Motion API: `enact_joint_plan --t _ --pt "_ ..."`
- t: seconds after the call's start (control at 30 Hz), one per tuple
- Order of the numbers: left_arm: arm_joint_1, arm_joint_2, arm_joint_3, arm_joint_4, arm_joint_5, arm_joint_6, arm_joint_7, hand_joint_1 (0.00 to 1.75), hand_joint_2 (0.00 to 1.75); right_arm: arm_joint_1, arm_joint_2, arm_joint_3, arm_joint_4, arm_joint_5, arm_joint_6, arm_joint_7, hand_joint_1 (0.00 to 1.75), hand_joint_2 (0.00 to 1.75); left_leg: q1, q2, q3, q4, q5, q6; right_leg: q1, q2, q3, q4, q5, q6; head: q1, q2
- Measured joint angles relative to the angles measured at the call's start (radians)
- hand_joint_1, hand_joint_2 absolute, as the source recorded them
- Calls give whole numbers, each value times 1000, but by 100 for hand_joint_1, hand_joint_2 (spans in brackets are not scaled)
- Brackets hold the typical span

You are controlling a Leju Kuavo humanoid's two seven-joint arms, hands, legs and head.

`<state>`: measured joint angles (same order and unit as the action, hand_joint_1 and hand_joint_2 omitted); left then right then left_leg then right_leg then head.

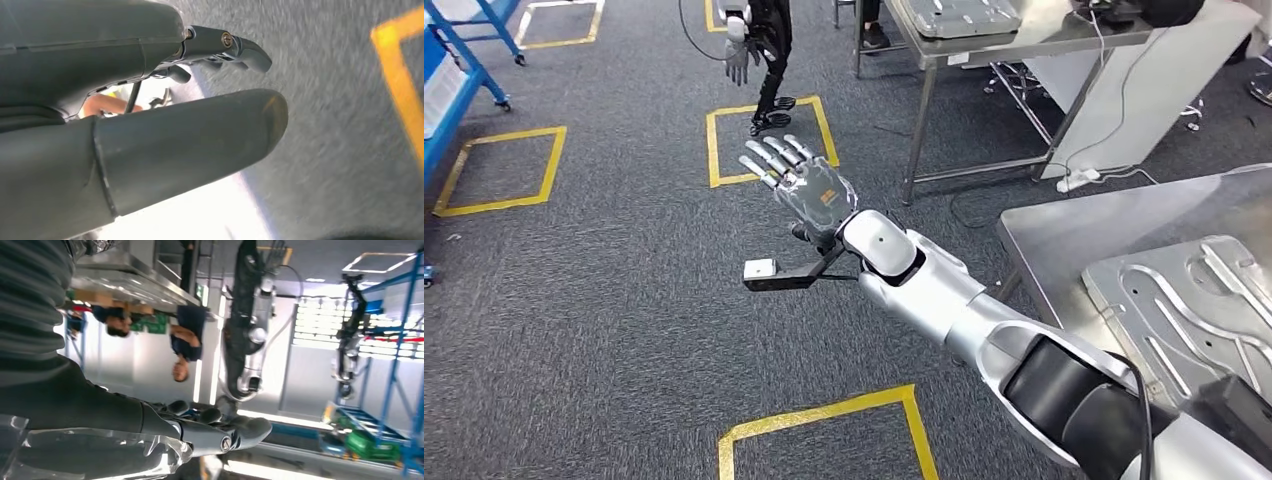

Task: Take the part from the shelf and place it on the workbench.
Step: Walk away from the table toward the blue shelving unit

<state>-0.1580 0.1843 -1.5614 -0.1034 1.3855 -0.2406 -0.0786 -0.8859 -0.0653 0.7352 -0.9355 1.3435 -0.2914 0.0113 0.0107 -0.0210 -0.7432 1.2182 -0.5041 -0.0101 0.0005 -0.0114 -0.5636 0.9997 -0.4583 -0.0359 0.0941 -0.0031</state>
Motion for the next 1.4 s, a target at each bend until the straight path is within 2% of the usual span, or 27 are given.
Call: enact_joint_plan --t 0.07,0.1,0.17,0.23,0.27,0.33,0.37,0.43,0.5,0.57,0.6,0.63,0.7,0.77,0.83,0.87,0.9,0.93,1.0,1.07,1.1,1.17,1.23,1.27,1.33,1.37,1.4 --pt "1 0 0 0 1 0 0 0 0 5 0 2 1 -1 0 0 0 175 6 12 -29 64 -14 -8 1 -29 0 2 -4 1 0 0" --pt "1 0 0 0 1 0 0 0 0 7 0 3 1 -2 0 0 0 175 9 17 -16 41 5 -11 1 -43 0 4 -6 3 0 0" --pt "2 0 0 0 1 0 0 0 0 8 0 4 1 -4 -1 0 0 175 10 46 55 -86 58 -13 0 -69 1 12 -15 11 0 0" --pt "1 0 0 0 1 0 0 0 0 8 -1 5 1 -6 -1 0 0 175 3 71 105 -178 83 -5 4 -88 1 21 -25 21 0 0" --pt "2 1 0 -1 1 0 0 0 0 9 -1 5 2 -7 -1 0 0 175 0 72 110 -190 81 2 6 -96 1 23 -28 26 1 0" --pt "5 2 0 -1 1 0 0 0 0 10 -1 7 2 -9 -1 0 0 175 -2 49 110 -190 84 15 6 -109 5 24 -34 36 1 0" --pt "7 2 0 -1 1 0 0 0 0 10 -1 8 2 -9 -2 0 0 175 -1 39 111 -192 85 21 3 -98 4 30 -41 42 1 0" --pt "7 3 0 -1 1 0 0 0 0 11 -4 8 2 -10 -2 0 0 175 2 21 113 -197 88 32 -5 -45 -20 88 -81 51 1 0" --pt "3 4 0 -1 2 0 -1 0 0 18 -9 9 4 -11 -3 0 0 175 2 1 112 -197 89 38 -7 -1 -84 218 -142 53 1 0" --pt "2 4 0 -1 1 0 -1 0 0 31 -15 9 8 -10 -1 -1 0 175 0 -27 110 -197 90 40 -7 8 -135 308 -160 52 1 0" --pt "2 4 0 -1 1 0 -1 0 0 36 -18 9 10 -10 1 -2 0 175 -1 -41 111 -196 90 41 -7 11 -135 298 -140 49 1 0" --pt "2 4 0 -1 1 0 -1 0 0 40 -21 9 11 -10 2 -4 0 175 -1 -56 111 -196 91 40 -7 18 -116 251 -104 45 1 0" --pt "2 3 0 -1 1 0 -1 0 0 43 -27 9 15 -10 2 -9 0 175 -1 -82 110 -194 92 37 -8 65 -58 112 -35 35 1 0" --pt "1 2 0 -2 2 -1 -1 0 0 45 -32 9 18 -10 1 -14 0 175 3 -104 103 -194 96 28 -8 101 -27 38 -13 32 1 0" --pt "3 3 1 -2 5 -2 -1 0 0 48 -34 9 21 -10 0 -15 0 175 8 -127 97 -201 104 13 -6 87 -23 29 -11 29 1 0" --pt "6 3 1 -2 7 -3 -1 0 0 50 -34 9 25 -11 0 -14 0 175 7 -125 95 -200 104 7 -7 73 -18 22 -8 24 0 0" --pt "8 4 1 -2 10 -6 -1 0 0 52 -34 9 29 -12 -2 -13 0 175 5 -105 89 -189 95 3 -9 59 -13 12 -3 18 0 0" --pt "9 5 1 -3 11 -8 -1 0 0 56 -35 9 36 -13 -6 -12 0 175 2 -74 74 -159 76 0 -10 43 -7 4 1 13 -1 0" --pt "9 7 1 -3 15 -13 1 0 0 70 -39 9 59 -16 -16 -7 0 175 2 -10 22 -46 14 -4 -7 12 -2 -3 2 6 -2 0" --pt "12 8 2 -3 22 -17 1 0 0 95 -45 8 92 -29 -21 0 0 175 5 10 -22 50 -19 -11 -4 -22 -1 -2 -1 5 -2 0" --pt "15 9 2 -3 27 -18 1 0 0 110 -48 7 110 -41 -22 2 0 175 7 14 -20 52 -12 -14 -3 -38 -1 -1 -4 6 -2 0" --pt "24 10 6 -3 36 -19 0 0 0 143 -50 1 144 -67 -30 0 0 175 9 36 46 -58 43 -16 -4 -65 2 4 -11 12 -2 0" --pt "32 11 9 -3 42 -20 -3 0 0 178 -54 -8 178 -89 -46 -2 0 175 4 72 115 -174 79 -8 0 -87 5 10 -20 22 -2 0" --pt "36 11 11 -3 43 -21 -4 0 0 194 -56 -14 195 -98 -53 -2 0 175 1 80 128 -198 82 -2 2 -97 7 12 -24 28 -2 0" --pt "44 11 15 -2 45 -23 -7 0 0 224 -57 -26 228 -114 -60 -1 0 175 -3 65 127 -203 81 11 4 -115 12 13 -28 38 -1 0" --pt "48 12 17 -2 47 -24 -7 0 0 236 -58 -31 244 -122 -61 -1 0 175 -1 54 128 -205 82 16 1 -114 15 14 -33 45 -1 0" --pt "51 12 20 -2 49 -26 -7 0 0 248 -58 -38 260 -130 -58 1 0 175 1 44 131 -209 84 22 -2 -96 13 24 -43 50 -1 0"
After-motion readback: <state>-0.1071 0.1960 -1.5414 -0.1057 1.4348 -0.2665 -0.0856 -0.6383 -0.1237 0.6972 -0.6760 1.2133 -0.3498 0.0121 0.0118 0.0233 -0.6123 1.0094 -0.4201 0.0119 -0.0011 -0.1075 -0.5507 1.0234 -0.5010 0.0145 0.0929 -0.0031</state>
